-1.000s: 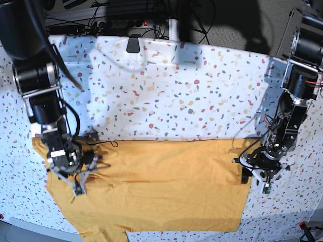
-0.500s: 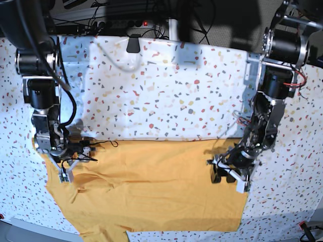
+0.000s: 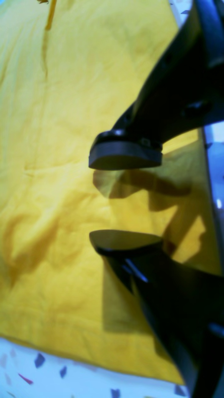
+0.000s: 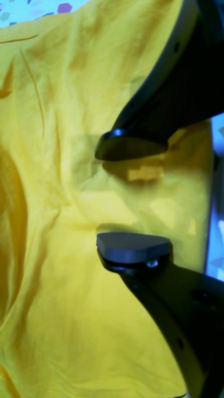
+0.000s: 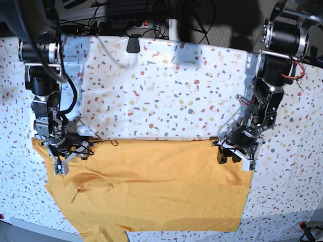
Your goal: Fold the T-shirt properly
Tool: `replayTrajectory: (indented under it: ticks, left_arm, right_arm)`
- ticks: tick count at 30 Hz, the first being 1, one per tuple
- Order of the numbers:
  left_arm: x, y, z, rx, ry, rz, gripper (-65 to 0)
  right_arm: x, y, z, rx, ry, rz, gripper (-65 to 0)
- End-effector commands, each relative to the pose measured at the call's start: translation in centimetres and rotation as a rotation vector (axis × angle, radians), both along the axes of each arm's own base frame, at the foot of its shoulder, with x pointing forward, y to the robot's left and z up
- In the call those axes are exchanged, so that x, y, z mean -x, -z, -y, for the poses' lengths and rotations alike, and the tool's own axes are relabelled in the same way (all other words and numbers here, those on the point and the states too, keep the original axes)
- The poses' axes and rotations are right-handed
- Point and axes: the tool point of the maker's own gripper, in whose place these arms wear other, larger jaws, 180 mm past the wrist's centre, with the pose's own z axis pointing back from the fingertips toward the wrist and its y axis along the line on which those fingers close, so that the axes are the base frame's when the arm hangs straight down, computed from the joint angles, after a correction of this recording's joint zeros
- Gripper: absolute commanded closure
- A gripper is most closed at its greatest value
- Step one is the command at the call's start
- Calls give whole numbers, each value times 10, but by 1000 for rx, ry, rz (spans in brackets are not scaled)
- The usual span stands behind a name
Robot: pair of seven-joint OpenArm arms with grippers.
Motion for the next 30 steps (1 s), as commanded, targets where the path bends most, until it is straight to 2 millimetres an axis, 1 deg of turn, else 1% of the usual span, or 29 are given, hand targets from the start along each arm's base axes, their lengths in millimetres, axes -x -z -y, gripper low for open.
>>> replayTrajectory:
  ticks: [1, 6, 9, 11, 15, 17, 19, 21, 23, 25, 28, 30]
  left_arm:
    - [-1, 2, -2, -17, 8, -37, -290]
    - [10, 15, 1, -31, 36, -121, -290]
    - [15, 15, 3, -39, 55, -136, -290]
    - [23, 16, 2, -49, 68, -142, -290]
    - [43, 19, -8, -77, 82, -139, -290]
    - [53, 20, -19, -103, 73, -137, -290]
    - [62, 19, -28, -129, 59, -129, -290]
    - [69, 14, -33, -148, 72, -115, -290]
    - [71, 3, -33, -156, 85, -81, -290]
    - [65, -12, -28, -180, 105, -30, -290]
    - [44, -54, -19, -238, 136, 104, -290]
    - [27, -84, -13, -242, 141, 179, -290]
  right_arm:
    - [20, 16, 5, 13, -7, -112, -361]
    - [32, 7, -19, -38, -77, -91, -361]
    - [38, -2, -28, -23, -113, -63, -361]
    - [43, -7, -34, -19, -131, -54, -361]
    - [52, -11, -44, -29, -153, -46, -361]
    - [57, -11, -47, -38, -158, -44, -361]
    - [64, -8, -49, -35, -165, -51, -361]
    - [69, -8, -50, -32, -170, -52, -361]
    - [73, -7, -51, -31, -173, -53, -361]
    - [75, -6, -50, -32, -171, -55, -361]
    - [74, -7, -50, -32, -171, -52, -361]
    - [74, -7, -50, -32, -171, -53, -361]
